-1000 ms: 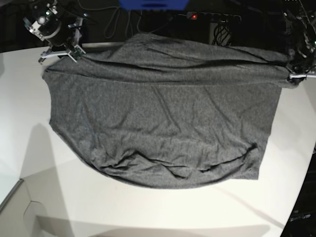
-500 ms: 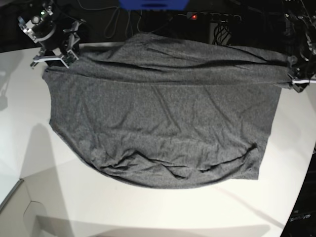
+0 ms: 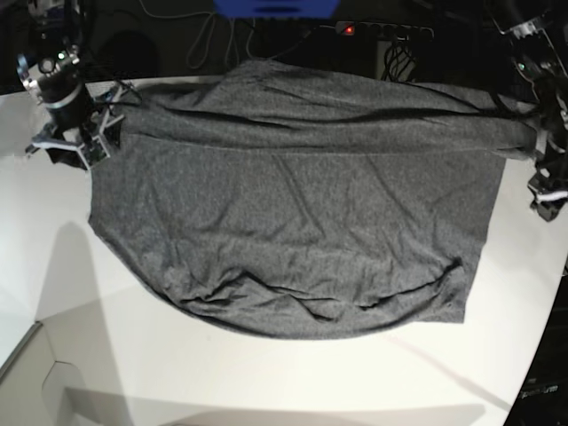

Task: Layout the t-shirt on the table in an organized manner, then fold the t-shirt properly
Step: 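Release the collar edge and move both grippers onto the shirt body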

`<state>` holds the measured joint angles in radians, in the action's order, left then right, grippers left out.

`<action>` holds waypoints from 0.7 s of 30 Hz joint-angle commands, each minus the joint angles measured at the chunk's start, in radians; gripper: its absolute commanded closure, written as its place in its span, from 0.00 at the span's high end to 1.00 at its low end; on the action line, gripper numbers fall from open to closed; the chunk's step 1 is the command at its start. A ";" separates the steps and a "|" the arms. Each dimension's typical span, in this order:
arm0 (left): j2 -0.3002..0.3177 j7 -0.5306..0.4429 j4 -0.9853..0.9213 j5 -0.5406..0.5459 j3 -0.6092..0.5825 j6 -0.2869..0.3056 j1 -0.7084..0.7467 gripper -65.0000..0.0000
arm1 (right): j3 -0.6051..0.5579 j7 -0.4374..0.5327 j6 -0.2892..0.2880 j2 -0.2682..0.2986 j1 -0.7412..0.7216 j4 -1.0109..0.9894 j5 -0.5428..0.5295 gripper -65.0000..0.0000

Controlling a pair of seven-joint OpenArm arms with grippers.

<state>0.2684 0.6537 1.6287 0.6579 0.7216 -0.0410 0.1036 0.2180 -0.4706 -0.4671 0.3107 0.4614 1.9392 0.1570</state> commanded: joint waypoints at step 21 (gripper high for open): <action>0.025 -0.298 -0.614 0.006 -0.463 0.008 -0.420 0.34 | -0.104 -0.076 0.008 -0.012 -0.206 -0.010 -0.003 0.56</action>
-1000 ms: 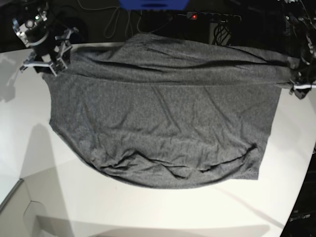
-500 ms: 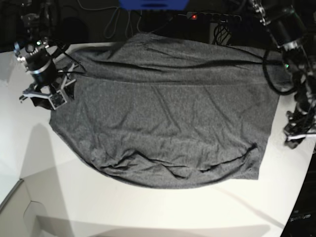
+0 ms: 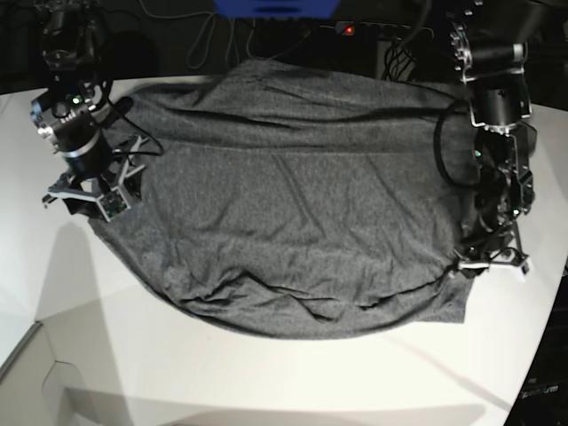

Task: Layout the t-shirt on the table in an organized manner, then fold the t-shirt properly
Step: 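Release the collar edge and move both grippers onto the shirt body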

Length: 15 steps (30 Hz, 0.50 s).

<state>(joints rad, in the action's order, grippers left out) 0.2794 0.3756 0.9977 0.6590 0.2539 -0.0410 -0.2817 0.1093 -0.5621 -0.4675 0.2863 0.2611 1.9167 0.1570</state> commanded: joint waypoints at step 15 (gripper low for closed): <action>0.010 -0.054 -0.118 0.006 -0.028 0.008 -0.096 0.34 | 0.005 0.020 0.008 0.014 -0.009 0.007 -0.003 0.56</action>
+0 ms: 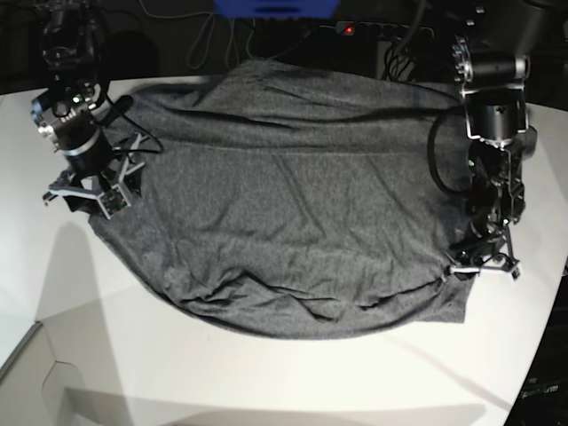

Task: Layout the t-shirt on the table in an organized manner, then fold the t-shirt properly
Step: 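Release the collar edge and move both grippers onto the shirt body, then grasp the shirt fabric with both grippers and lift it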

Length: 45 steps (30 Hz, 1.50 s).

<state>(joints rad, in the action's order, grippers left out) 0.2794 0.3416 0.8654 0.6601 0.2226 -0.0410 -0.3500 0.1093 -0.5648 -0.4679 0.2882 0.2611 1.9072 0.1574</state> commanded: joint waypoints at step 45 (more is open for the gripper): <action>-0.018 -0.022 -0.047 0.014 0.011 0.010 -0.051 0.33 | 0.010 0.022 0.008 0.013 -0.009 0.016 -0.003 0.55</action>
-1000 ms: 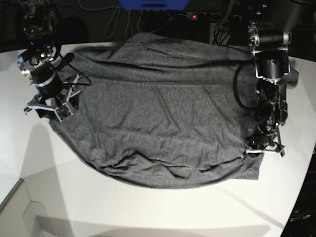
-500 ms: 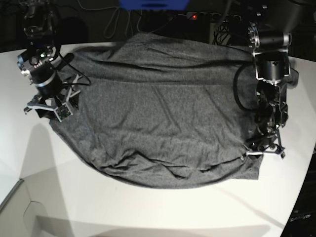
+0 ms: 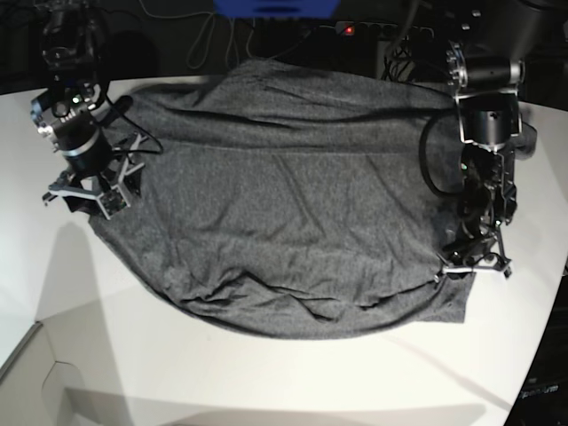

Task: Layout the t-shirt on the table in an organized manner, then fold the t-shirt properly
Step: 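Grasp the shirt fabric with both grippers and lift it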

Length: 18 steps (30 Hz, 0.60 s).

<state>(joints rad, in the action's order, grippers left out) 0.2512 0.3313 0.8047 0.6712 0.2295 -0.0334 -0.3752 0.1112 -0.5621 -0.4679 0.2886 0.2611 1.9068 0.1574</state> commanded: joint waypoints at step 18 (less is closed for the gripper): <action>0.010 -0.004 0.147 0.005 0.005 0.002 -0.018 0.00 | 0.009 0.014 0.008 0.008 -0.099 0.003 -0.003 0.57</action>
<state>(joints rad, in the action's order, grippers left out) 0.2493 0.3508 0.9314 0.6701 0.2298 -0.0425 -0.3614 0.1150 -0.5648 -0.4671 0.2871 0.1707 1.8988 0.1558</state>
